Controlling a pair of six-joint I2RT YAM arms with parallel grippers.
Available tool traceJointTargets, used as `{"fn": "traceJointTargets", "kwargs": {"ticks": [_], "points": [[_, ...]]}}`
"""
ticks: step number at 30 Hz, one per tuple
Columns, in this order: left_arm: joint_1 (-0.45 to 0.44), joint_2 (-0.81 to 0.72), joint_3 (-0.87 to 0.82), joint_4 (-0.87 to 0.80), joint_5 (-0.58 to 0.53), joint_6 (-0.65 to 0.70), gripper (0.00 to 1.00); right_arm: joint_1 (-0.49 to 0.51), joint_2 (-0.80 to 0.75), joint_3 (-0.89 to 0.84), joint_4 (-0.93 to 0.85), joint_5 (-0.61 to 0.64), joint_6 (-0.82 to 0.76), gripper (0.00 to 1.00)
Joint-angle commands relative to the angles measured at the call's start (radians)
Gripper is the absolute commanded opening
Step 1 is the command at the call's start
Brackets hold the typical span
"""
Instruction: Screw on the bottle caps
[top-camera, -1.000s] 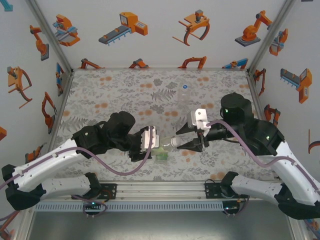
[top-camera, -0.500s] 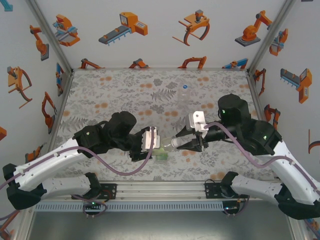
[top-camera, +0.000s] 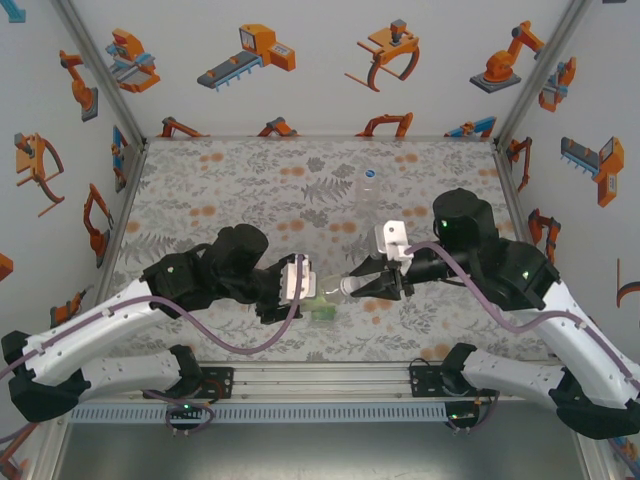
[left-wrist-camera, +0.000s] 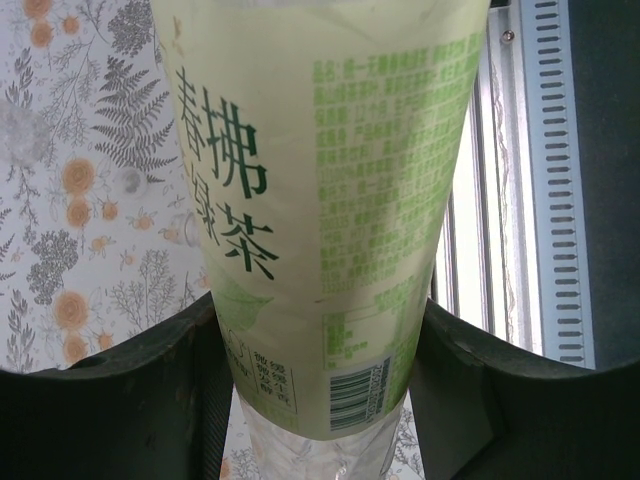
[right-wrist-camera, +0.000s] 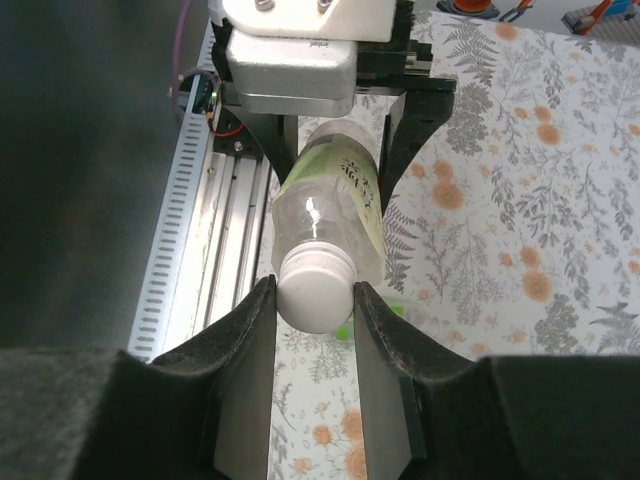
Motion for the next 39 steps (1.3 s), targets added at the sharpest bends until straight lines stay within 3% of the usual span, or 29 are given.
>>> {"fn": "traceJointTargets", "kwargs": {"ticks": [1, 9, 12, 15, 17, 19, 22, 27, 30, 33, 39], "points": [[-0.004, -0.028, -0.017, 0.031, -0.019, -0.008, 0.0, 0.004, -0.02, -0.038, 0.106, 0.106, 0.248, 0.0], [-0.003, -0.011, -0.035, 0.071, -0.172, -0.006, 0.0, 0.004, -0.077, -0.163, 0.227, 0.483, 1.247, 0.0], [-0.003, -0.005, -0.042, 0.09, -0.176, 0.002, 0.0, 0.004, -0.083, -0.188, 0.195, 0.52, 1.571, 0.0], [-0.003, 0.006, -0.04, 0.093, -0.179, 0.006, 0.0, 0.004, -0.074, -0.172, 0.047, 0.561, 1.844, 0.0], [-0.004, 0.01, -0.038, 0.092, -0.179, 0.007, 0.0, 0.004, -0.072, -0.195, 0.066, 0.533, 1.935, 0.0], [-0.003, 0.016, -0.039, 0.088, -0.178, 0.009, 0.0, 0.004, -0.064, -0.211, 0.133, 0.491, 1.953, 0.0], [-0.003, 0.02, -0.038, 0.08, -0.179, 0.008, 0.0, 0.006, -0.043, -0.159, 0.084, 0.505, 1.897, 0.06], [-0.004, 0.02, -0.038, 0.077, -0.174, 0.009, 0.0, 0.006, -0.028, -0.082, 0.068, 0.542, 1.691, 0.41], [-0.004, 0.02, -0.035, 0.078, -0.16, 0.015, 0.0, 0.006, -0.029, -0.047, 0.091, 0.548, 1.527, 0.5], [-0.004, 0.015, -0.036, 0.079, -0.136, 0.019, 0.0, 0.006, -0.043, -0.044, 0.146, 0.539, 1.358, 0.56], [-0.004, 0.012, -0.033, 0.077, -0.095, 0.02, 0.0, 0.006, -0.083, -0.08, 0.305, 0.361, 0.892, 0.58]]}}
